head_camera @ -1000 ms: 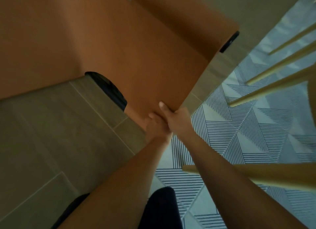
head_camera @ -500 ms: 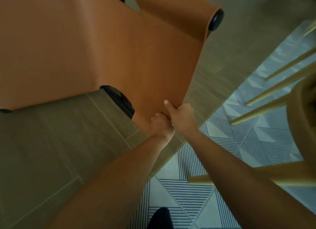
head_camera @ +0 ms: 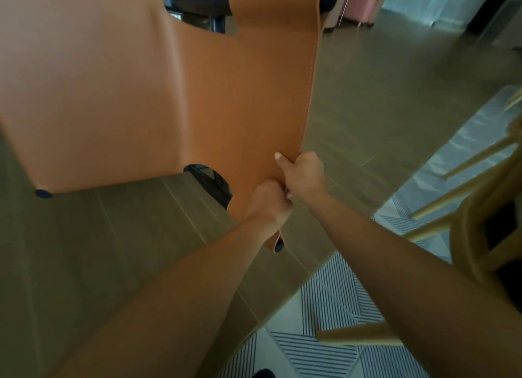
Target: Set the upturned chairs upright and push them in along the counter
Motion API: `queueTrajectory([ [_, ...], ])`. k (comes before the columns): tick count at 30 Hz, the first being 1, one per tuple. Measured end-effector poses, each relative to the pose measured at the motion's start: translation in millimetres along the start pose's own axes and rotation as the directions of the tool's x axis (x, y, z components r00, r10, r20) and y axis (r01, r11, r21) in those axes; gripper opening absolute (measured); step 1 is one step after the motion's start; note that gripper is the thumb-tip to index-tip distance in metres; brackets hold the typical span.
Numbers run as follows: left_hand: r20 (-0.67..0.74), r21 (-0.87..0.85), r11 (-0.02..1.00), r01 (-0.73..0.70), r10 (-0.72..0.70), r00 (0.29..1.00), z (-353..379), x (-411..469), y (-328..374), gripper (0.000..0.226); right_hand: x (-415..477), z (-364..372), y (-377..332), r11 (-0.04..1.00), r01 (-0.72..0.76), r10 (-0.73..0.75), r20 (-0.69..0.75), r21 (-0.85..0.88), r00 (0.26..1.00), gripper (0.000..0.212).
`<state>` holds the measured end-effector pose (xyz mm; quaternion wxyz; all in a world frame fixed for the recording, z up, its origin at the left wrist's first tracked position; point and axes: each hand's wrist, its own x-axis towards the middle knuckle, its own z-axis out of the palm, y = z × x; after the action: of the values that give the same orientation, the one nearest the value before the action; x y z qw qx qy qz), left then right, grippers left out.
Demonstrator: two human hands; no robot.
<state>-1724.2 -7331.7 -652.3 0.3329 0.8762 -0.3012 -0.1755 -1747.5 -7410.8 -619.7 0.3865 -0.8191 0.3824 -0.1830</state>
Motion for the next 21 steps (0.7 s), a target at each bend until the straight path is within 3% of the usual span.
queueTrajectory([
  [8,-0.034,-0.093,0.990,-0.105,0.103,0.994,-68.7,29.7,30.3,0.025,29.3,-21.1,-81.8,0.998,0.030,-0.034,-0.080,-0.056,0.996,0.039],
  [15,0.026,-0.139,0.990,0.000,0.004,1.000,-140.7,64.8,54.5,0.017,59.4,-37.2,-171.0,0.993,-0.024,0.024,-0.002,-0.120,1.000,0.030],
  [21,0.028,-0.163,0.983,0.080,-0.076,0.997,-213.4,101.8,86.7,0.032,106.4,-53.0,-248.8,0.990,-0.039,0.048,0.064,-0.137,0.997,0.030],
])
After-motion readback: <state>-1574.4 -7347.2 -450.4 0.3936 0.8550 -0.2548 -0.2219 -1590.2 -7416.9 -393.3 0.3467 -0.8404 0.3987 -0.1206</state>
